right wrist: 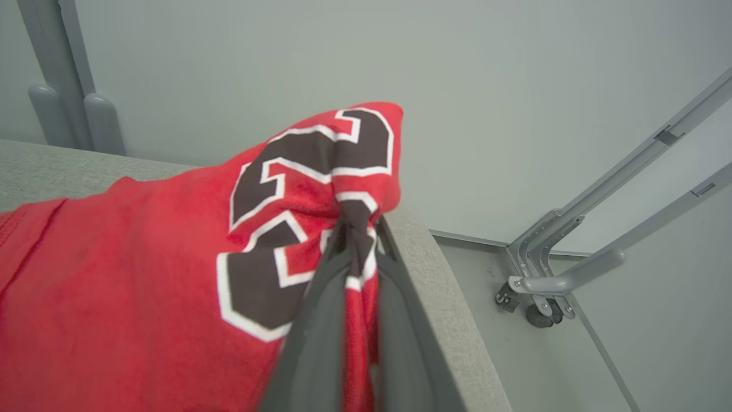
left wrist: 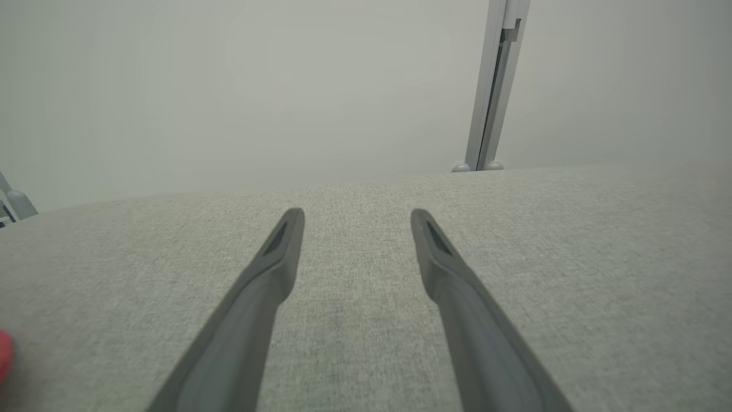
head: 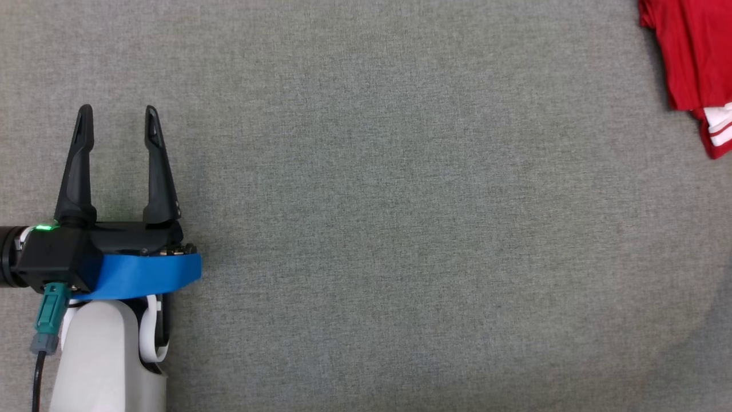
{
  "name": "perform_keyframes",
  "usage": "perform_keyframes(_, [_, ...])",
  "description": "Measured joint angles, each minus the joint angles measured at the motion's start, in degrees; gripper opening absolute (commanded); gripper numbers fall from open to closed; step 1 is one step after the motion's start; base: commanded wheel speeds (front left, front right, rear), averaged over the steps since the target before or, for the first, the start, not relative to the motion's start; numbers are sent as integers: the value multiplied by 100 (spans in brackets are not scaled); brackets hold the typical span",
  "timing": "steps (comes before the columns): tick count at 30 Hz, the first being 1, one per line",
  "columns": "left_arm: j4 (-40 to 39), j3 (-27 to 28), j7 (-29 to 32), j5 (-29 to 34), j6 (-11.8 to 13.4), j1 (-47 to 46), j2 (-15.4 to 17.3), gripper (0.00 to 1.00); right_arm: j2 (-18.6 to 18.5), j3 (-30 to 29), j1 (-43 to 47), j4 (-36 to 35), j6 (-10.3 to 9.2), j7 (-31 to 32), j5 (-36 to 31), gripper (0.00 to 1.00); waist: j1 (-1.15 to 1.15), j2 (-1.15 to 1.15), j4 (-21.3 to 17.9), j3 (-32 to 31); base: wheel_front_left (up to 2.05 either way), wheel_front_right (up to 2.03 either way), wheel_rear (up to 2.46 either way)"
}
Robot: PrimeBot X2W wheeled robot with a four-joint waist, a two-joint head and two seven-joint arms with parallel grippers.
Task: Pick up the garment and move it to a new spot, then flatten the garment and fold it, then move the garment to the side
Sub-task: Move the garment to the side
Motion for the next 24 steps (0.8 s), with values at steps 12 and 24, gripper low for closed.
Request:
perform_keyframes(12, [36, 9, -1, 1, 23, -98, 8, 100, 129, -122, -537, 836, 0, -133, -313, 100, 0, 0, 21, 17, 0, 0, 0])
perform_keyframes(24, [219, 151, 0, -103, 67, 346, -58, 100, 730, 74, -273, 687, 0, -658, -423, 100, -1, 0, 126, -936, 0, 0, 0])
